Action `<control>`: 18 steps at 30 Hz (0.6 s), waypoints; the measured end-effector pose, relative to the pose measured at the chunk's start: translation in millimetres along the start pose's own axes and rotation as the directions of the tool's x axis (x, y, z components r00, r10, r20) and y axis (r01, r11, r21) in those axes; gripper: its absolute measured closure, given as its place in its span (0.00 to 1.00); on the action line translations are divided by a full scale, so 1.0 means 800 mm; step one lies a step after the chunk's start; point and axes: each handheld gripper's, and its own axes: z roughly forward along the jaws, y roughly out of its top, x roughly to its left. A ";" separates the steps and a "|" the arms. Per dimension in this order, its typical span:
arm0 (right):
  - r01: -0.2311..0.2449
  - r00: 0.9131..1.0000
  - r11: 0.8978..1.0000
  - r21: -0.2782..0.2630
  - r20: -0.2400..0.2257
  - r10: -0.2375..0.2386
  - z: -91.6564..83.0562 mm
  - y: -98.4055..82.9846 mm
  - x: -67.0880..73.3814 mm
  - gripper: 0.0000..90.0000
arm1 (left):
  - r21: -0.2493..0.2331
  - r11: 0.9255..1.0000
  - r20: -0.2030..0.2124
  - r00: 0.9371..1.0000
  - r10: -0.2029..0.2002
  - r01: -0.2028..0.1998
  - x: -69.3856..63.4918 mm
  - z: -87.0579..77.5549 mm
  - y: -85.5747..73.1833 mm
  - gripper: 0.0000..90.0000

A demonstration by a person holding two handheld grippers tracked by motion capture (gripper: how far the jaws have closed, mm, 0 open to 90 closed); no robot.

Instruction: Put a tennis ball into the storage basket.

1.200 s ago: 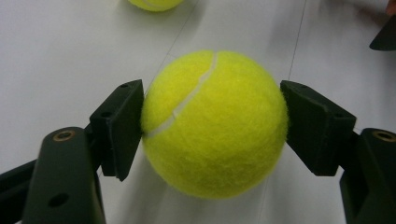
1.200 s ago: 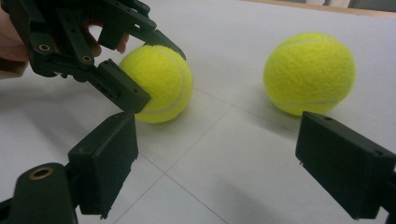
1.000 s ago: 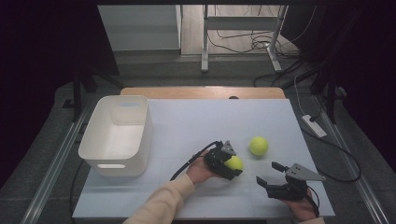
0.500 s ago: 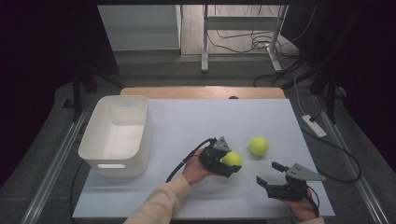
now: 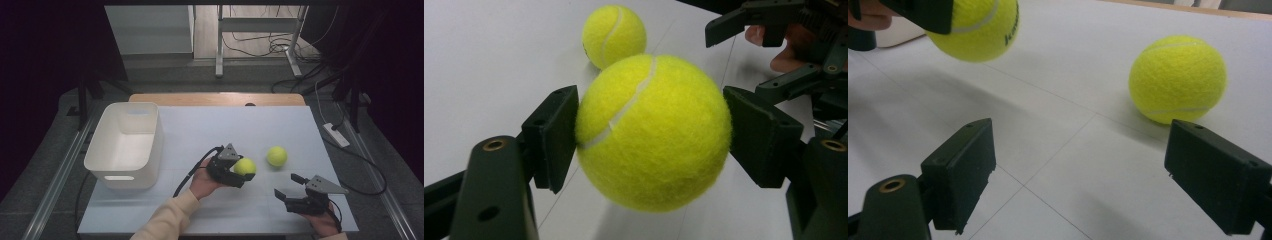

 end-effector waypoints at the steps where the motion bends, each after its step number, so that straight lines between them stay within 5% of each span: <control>1: 0.001 1.000 1.000 0.000 0.000 -0.001 0.000 0.000 0.000 0.14 | -0.003 1.000 -0.001 1.000 0.000 0.000 0.000 -0.002 0.000 0.30; 18: 0.000 1.000 1.000 0.000 0.003 0.000 0.000 0.000 0.000 0.14 | -0.043 0.999 0.000 1.000 -0.003 0.003 0.002 -0.031 -0.007 0.30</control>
